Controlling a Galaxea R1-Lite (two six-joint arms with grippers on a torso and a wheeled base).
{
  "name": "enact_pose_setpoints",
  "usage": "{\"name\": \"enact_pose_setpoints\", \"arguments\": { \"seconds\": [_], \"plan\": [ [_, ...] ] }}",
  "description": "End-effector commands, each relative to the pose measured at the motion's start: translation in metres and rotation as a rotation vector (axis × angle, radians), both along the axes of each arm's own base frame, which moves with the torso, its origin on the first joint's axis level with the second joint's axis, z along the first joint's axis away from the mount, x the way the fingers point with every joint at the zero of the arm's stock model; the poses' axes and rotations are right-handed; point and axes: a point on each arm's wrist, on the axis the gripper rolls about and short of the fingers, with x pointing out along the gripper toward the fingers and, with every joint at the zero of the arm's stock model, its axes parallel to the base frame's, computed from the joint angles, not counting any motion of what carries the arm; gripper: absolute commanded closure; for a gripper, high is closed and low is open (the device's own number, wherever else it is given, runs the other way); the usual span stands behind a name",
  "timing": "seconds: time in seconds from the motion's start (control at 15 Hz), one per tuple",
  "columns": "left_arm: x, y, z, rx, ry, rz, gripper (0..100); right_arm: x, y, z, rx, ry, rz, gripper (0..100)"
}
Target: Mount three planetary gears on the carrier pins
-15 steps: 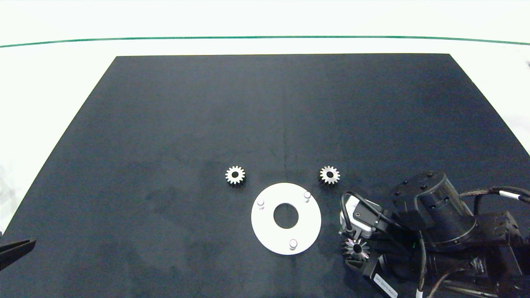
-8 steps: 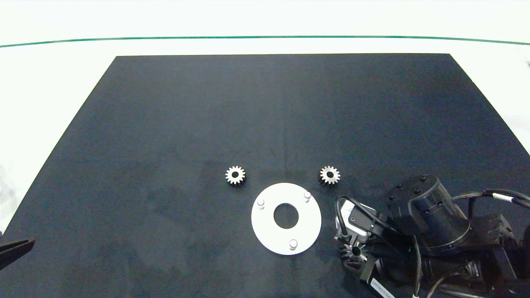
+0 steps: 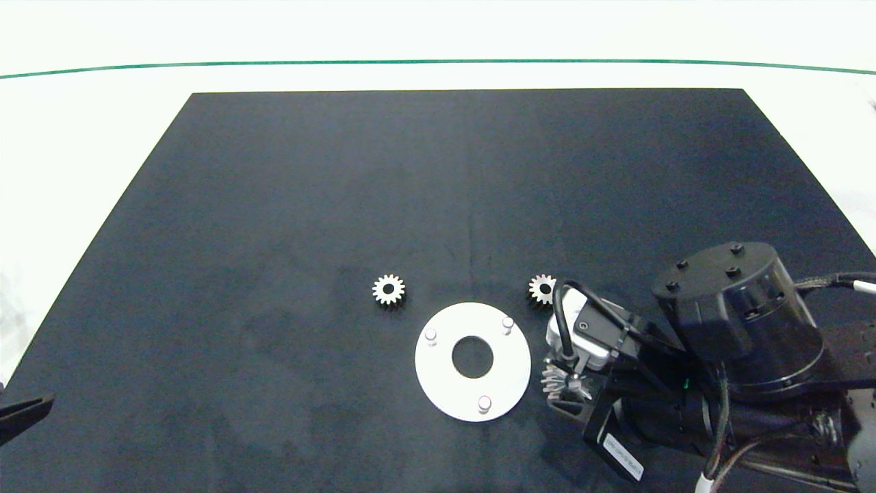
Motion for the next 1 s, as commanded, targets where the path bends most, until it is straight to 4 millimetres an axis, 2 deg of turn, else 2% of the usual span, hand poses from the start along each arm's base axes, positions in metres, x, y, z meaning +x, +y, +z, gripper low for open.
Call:
{"name": "enact_pose_setpoints", "arguments": {
  "seconds": [0.07, 0.47, 0.73, 1.0],
  "plan": [
    [-0.001, 0.000, 0.000, 0.002, 0.003, 0.000, 0, 0.006, 0.029, 0.007, 0.015, 0.002, 0.041, 78],
    [-0.004, 0.000, 0.000, 0.018, -0.010, -0.008, 0, 0.004, 0.056, -0.010, -0.025, 0.051, 0.089, 78],
    [-0.005, 0.000, 0.000, 0.020, -0.013, -0.012, 0, 0.004, 0.063, -0.019, -0.033, 0.076, 0.088, 78],
    [-0.006, 0.000, 0.001, 0.022, -0.017, -0.014, 0, 0.003, 0.064, -0.019, -0.032, 0.075, 0.093, 78]
  ]
}}
